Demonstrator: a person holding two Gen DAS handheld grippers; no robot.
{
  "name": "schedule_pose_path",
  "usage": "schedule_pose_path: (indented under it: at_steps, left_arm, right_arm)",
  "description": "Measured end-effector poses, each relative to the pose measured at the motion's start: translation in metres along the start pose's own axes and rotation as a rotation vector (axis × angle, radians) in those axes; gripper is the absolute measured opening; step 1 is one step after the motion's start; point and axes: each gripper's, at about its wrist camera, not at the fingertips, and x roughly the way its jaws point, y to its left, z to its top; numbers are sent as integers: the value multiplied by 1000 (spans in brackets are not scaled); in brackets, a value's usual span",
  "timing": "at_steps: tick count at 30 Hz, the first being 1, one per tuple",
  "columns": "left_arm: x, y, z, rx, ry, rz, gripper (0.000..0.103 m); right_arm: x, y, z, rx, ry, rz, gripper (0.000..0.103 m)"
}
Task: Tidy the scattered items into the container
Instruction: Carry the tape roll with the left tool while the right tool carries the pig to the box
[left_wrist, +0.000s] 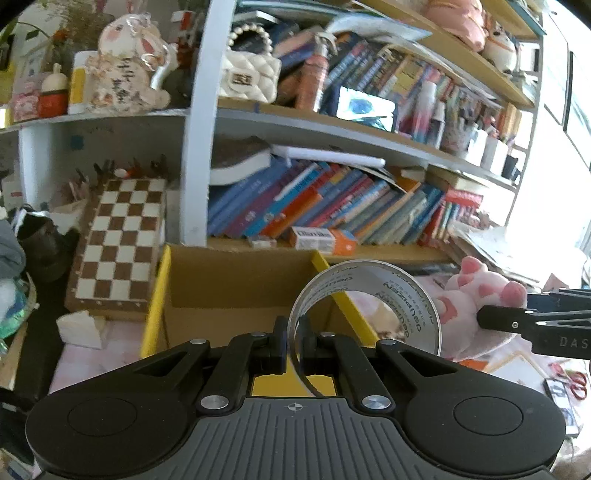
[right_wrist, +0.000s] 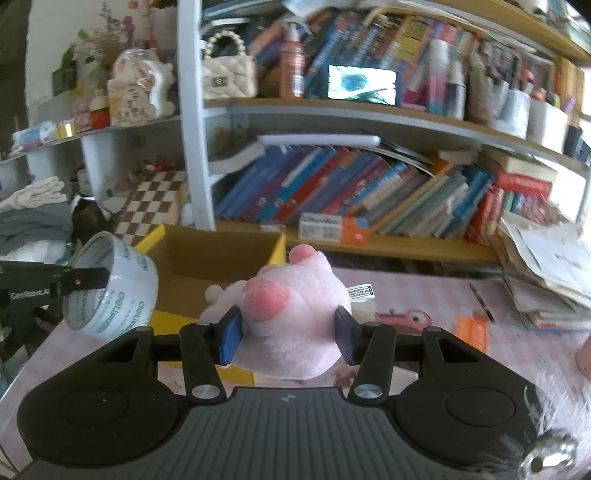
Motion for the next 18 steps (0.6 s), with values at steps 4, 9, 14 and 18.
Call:
schedule_pose_path:
  at_steps: [4, 9, 14, 18]
  left_arm:
    - [7, 13, 8, 6, -21, 19, 4]
    - [16, 29, 19, 13, -47, 42, 4]
    - [33, 43, 27, 16, -44, 73, 4]
    - [49, 50, 29, 26, -23, 97, 4]
  right_arm:
    - [12, 14, 15, -37, -13, 31, 49]
    - [32, 31, 33, -94, -29, 59, 49]
    - [62, 43, 46, -125, -20, 79, 49]
    - [87, 52, 51, -165, -7, 89, 49]
